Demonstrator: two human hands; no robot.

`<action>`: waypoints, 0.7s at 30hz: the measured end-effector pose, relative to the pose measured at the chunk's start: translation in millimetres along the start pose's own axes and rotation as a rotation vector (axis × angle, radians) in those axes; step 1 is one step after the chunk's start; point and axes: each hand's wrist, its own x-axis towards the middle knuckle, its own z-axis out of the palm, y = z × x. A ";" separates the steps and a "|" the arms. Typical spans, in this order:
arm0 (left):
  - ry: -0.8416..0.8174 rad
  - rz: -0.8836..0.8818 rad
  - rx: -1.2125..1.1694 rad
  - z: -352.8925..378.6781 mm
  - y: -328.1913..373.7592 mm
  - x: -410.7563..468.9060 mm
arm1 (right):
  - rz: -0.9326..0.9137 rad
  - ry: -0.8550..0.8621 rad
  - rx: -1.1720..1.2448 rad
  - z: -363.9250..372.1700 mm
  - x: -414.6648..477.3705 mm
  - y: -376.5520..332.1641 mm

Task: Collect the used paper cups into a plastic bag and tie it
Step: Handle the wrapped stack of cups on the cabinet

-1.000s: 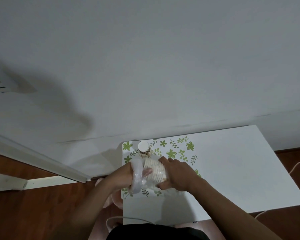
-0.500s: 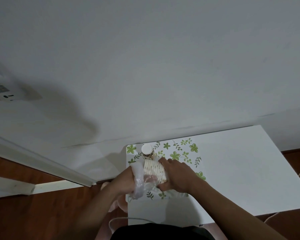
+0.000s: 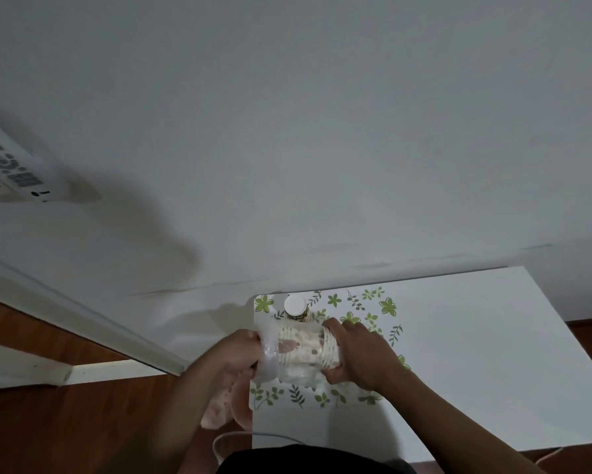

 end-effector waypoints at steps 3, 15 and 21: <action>-0.030 -0.063 -0.092 -9.5 -6.0 1.9 | 0.007 -0.011 0.004 -1.5 1.8 3.1; -0.012 0.085 -0.144 -27.1 -17.3 -12.8 | 0.035 -0.052 -0.023 3.7 2.6 7.0; 0.382 0.341 0.192 -15.7 -8.2 -19.0 | 0.102 -0.083 -0.019 4.1 -0.2 20.5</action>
